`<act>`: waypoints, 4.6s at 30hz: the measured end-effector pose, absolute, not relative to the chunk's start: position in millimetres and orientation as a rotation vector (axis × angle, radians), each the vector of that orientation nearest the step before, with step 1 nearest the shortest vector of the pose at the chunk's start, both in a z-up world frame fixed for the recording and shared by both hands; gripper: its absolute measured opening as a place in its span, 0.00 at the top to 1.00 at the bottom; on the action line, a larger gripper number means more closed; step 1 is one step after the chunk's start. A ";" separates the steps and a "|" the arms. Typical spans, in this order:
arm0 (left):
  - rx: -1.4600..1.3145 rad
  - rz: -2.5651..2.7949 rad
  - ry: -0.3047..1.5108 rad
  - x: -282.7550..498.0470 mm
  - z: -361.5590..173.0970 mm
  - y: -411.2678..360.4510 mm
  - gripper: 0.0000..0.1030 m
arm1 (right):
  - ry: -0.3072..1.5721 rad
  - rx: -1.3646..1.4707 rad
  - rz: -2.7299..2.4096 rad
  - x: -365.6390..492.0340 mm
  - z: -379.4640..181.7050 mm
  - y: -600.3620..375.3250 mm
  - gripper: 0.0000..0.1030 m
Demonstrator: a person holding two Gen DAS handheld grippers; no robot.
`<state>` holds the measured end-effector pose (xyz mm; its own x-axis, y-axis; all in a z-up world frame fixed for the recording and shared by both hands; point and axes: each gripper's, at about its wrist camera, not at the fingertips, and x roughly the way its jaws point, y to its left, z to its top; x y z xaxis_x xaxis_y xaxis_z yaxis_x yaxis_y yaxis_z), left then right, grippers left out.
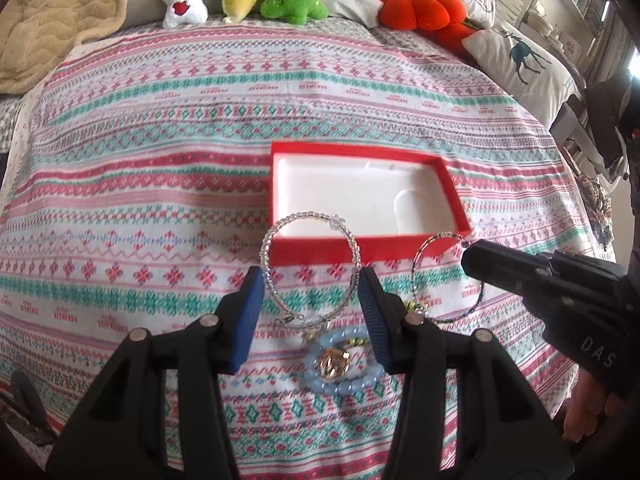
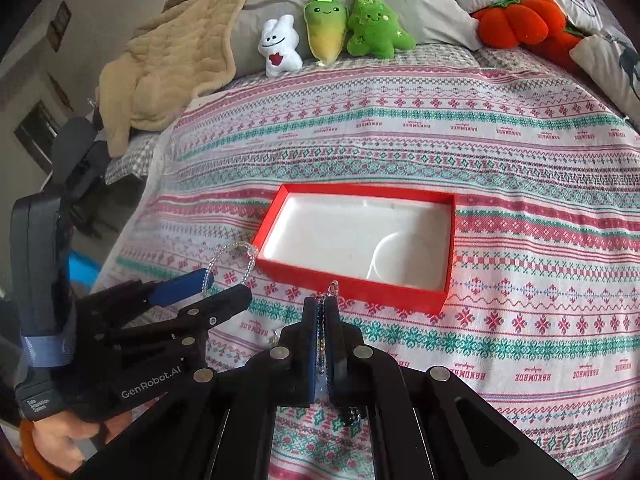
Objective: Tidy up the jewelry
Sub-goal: 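Lower both bracelets into the red box and open both tools, then move both open tools back from the box to the jewelry pile, then grasp the light blue bead bracelet with the left tool while the right tool grasps the lime green bead bracelet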
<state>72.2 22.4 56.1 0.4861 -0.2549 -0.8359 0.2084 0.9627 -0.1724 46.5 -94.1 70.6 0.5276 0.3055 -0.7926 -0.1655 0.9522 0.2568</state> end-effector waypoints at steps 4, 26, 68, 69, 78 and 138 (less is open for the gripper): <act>-0.032 -0.316 0.995 87.8 58.8 14.5 0.51 | 0.945 0.186 0.275 63.2 81.0 -103.9 0.97; 0.101 -0.391 0.955 124.2 19.6 -17.4 0.47 | 0.995 0.182 0.196 124.2 37.1 -130.8 0.96; 0.037 -0.296 1.181 32.7 3.4 34.9 0.12 | 1.101 0.050 0.149 19.1 29.1 -131.3 0.30; 0.044 -0.302 1.185 29.9 0.9 34.9 0.12 | 1.105 0.037 0.151 16.7 26.2 -129.9 0.30; 0.093 -0.317 1.189 20.5 -13.8 40.4 0.12 | 1.131 -0.086 0.167 5.9 7.6 -119.9 0.30; 0.145 -0.358 1.192 16.8 -13.4 38.4 0.87 | 1.163 0.121 0.287 47.5 -4.9 -99.1 0.75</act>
<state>16.8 38.4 -13.4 0.3214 -0.1955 -0.9265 0.3470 0.9347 -0.0768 47.5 -99.1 -4.9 0.3653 0.2844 -0.8864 -0.1603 0.9572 0.2410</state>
